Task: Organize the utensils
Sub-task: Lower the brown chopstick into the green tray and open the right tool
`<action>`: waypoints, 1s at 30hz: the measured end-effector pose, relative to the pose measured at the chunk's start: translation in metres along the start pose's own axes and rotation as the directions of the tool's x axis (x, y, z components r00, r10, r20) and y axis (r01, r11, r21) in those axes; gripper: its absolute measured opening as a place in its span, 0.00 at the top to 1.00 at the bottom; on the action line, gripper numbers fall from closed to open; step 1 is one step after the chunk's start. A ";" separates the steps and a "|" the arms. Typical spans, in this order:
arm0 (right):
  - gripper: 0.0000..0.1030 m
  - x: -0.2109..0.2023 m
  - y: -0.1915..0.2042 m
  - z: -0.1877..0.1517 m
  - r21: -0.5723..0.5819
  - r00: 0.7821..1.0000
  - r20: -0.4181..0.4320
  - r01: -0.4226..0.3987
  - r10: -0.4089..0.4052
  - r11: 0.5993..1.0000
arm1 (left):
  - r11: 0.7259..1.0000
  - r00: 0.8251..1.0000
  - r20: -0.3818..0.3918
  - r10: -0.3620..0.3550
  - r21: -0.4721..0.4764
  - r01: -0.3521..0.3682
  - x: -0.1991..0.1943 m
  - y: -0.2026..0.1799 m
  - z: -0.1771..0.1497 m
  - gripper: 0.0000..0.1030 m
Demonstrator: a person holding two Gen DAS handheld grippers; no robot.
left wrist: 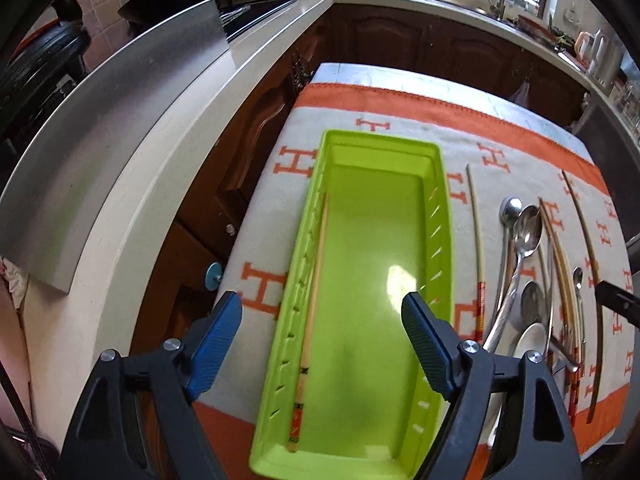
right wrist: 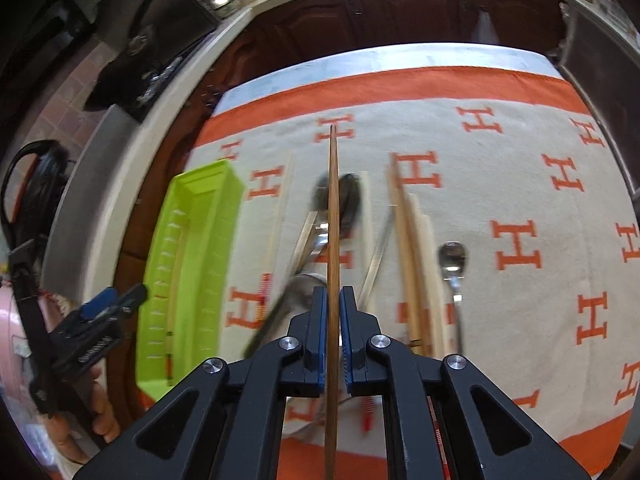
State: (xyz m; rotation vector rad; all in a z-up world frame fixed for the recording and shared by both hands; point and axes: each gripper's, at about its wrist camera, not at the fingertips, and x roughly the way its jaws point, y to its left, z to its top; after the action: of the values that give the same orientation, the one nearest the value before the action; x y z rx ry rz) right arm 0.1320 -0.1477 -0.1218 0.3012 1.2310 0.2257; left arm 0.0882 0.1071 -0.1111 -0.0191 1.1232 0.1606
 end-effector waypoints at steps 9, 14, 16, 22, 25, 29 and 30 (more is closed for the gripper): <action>0.94 0.031 0.100 0.000 -0.059 0.991 -0.101 -0.099 0.092 0.993 | 0.996 0.996 0.029 0.082 -0.051 -0.080 -0.006 0.028 -0.020 0.22; 0.94 0.053 0.134 0.001 -0.046 0.987 -0.125 -0.111 0.105 0.993 | 0.994 0.994 0.049 0.096 -0.048 -0.094 -0.009 0.039 -0.026 0.22; 0.94 0.059 0.141 0.003 -0.042 0.988 -0.123 -0.103 0.097 0.994 | 0.995 0.995 0.045 0.087 -0.060 -0.085 -0.008 0.045 -0.027 0.22; 0.93 0.077 0.147 0.008 -0.010 0.989 -0.132 -0.070 0.068 0.997 | 0.993 0.997 0.026 0.074 -0.095 -0.071 -0.005 0.061 -0.031 0.22; 0.90 0.084 0.144 0.008 -0.016 0.989 -0.140 -0.055 0.053 0.998 | 0.993 0.998 0.020 0.060 -0.108 -0.058 -0.003 0.065 -0.031 0.22; 0.84 0.084 0.143 0.004 -0.032 0.990 -0.133 -0.045 0.040 0.998 | 0.992 0.999 0.009 0.051 -0.112 -0.050 -0.001 0.067 -0.033 0.22; 0.83 0.083 0.144 0.003 -0.040 0.991 -0.131 -0.043 0.037 0.998 | 0.993 0.999 0.009 0.047 -0.109 -0.046 -0.001 0.066 -0.033 0.22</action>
State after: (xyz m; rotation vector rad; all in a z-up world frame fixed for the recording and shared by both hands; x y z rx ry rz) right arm 0.1600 0.0141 -0.1450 0.2773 1.3480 0.3101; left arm 0.0489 0.1689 -0.1205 -0.0888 1.1027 0.2626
